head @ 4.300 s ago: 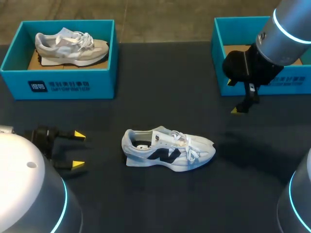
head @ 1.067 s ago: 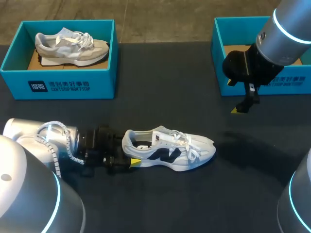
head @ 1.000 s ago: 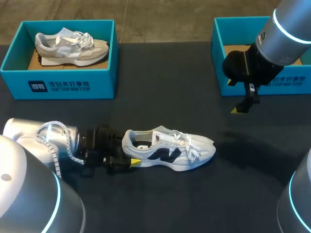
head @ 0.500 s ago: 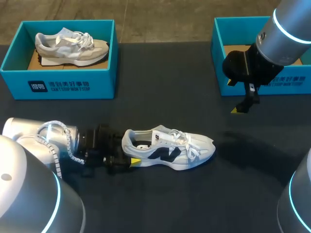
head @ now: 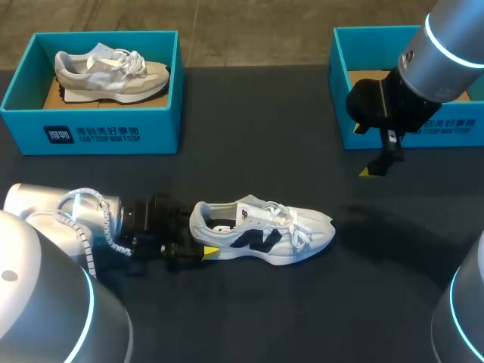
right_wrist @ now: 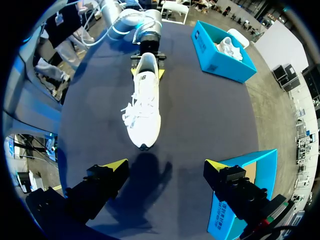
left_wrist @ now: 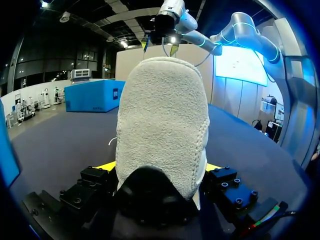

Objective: Take the shoe out of the shoebox, open the shoe tongue, remove and reinsert the insole, then place the shoe into the shoebox

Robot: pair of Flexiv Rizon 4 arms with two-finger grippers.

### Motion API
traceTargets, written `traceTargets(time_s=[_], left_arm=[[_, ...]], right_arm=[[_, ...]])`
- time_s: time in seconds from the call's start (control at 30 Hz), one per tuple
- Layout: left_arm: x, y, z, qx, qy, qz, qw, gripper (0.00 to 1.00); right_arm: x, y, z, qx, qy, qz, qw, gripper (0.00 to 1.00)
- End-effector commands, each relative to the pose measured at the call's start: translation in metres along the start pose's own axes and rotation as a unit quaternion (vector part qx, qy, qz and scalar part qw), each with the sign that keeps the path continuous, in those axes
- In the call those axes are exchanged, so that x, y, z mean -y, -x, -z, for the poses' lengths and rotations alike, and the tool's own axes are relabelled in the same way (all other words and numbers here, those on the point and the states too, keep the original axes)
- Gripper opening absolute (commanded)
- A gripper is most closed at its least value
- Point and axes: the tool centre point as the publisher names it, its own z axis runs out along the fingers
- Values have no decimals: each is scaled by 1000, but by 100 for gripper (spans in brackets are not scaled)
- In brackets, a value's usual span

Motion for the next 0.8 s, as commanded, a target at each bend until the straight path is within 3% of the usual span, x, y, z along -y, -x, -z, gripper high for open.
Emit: traceTargets(time_s=[0.03,0.3,0.57,0.8], left_arm=[[-4,4,0,0,2,0,1000,0],[-4,4,0,0,2,0,1000,0],[-4,4,0,0,2,0,1000,0],[-4,4,0,0,2,0,1000,0]], right_arm=[[-19,1,-1,10,0,-57,998,100],[-64,2,0,39,-50,-201,977,100],[-96,-5,-5,50,-65,-373,924,100],[-129,-20,-13,52,-98,-451,886,100]])
